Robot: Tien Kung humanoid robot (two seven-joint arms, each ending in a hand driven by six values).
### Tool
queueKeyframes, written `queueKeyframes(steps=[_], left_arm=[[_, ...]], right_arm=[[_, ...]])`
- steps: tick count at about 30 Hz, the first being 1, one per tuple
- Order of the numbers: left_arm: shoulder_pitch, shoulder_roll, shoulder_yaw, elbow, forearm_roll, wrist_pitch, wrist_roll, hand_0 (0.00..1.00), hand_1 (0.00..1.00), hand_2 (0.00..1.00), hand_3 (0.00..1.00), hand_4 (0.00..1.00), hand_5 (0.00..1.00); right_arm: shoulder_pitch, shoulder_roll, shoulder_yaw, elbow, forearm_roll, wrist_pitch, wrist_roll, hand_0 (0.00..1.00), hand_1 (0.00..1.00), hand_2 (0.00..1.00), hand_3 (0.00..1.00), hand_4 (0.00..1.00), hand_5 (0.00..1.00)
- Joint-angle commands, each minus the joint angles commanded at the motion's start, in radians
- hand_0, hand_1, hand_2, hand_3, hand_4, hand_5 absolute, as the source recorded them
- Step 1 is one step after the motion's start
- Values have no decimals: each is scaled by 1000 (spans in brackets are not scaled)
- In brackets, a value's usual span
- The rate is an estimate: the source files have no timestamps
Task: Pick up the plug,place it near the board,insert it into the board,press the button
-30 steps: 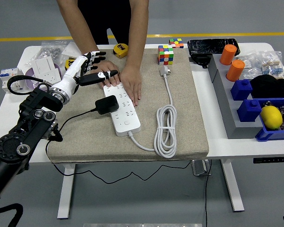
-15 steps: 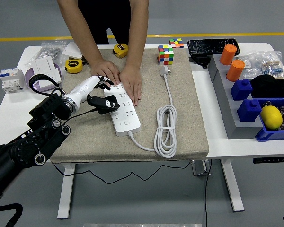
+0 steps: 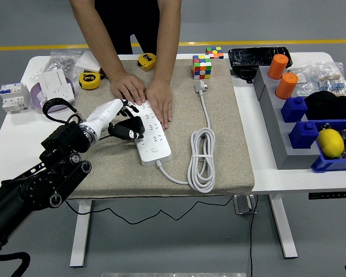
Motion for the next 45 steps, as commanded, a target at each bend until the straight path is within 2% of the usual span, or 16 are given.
queueKeyframes(steps=[5, 6, 17, 18, 23, 24, 35, 36, 41, 42, 45], left_arm=[[-1, 1, -3, 5, 29, 1, 5, 487, 551, 507, 539, 998, 121], [-1, 1, -2, 5, 33, 0, 6, 449, 512, 503, 531, 998, 103], [-6, -2, 2, 5, 70, 3, 6, 428, 502, 505, 536, 998, 90], [-6, -2, 2, 5, 70, 2, 6, 383, 463, 501, 538, 962, 80], [-10, -3, 2, 7, 70, -2, 7, 383, 463, 501, 538, 962, 80], [-10, -4, 2, 7, 70, -4, 8, 371, 457, 496, 541, 895, 97], [-15, -8, 2, 10, 85, -7, 10, 376, 464, 498, 541, 863, 97], [-15, -8, 3, 10, 87, -7, 11, 356, 440, 483, 539, 788, 106], [-14, -8, 5, 11, 97, -14, 16, 356, 440, 483, 539, 788, 106], [-14, -8, 6, 12, 98, -17, 17, 349, 423, 456, 523, 738, 110], [-14, -8, 9, 12, 107, -16, 18, 349, 423, 456, 523, 738, 110]], right_arm=[[-2, 0, 4, 0, -2, 0, -1, 998, 802, 720, 728, 998, 998], [-1, 0, 4, 0, -2, 0, -1, 998, 802, 720, 728, 998, 998], [1, 0, 9, 0, -4, -1, 0, 998, 802, 720, 728, 998, 998], [2, 0, 9, 0, -4, -1, 0, 998, 802, 720, 728, 998, 998], [4, 0, 10, 0, -4, -1, 0, 998, 802, 720, 728, 998, 998], [4, 0, 11, 0, -5, -1, 0, 998, 802, 720, 728, 998, 998], [4, -1, 13, 0, -7, -2, -1, 998, 802, 719, 727, 998, 998], [4, -1, 13, 0, -8, -3, -1, 998, 802, 719, 727, 998, 998], [2, -1, 13, 0, -15, -3, -2, 998, 802, 719, 727, 998, 998], [2, -2, 14, 0, -24, -4, -3, 998, 802, 719, 727, 998, 998], [2, -2, 15, 0, -32, -6, -4, 998, 802, 719, 727, 998, 998]])
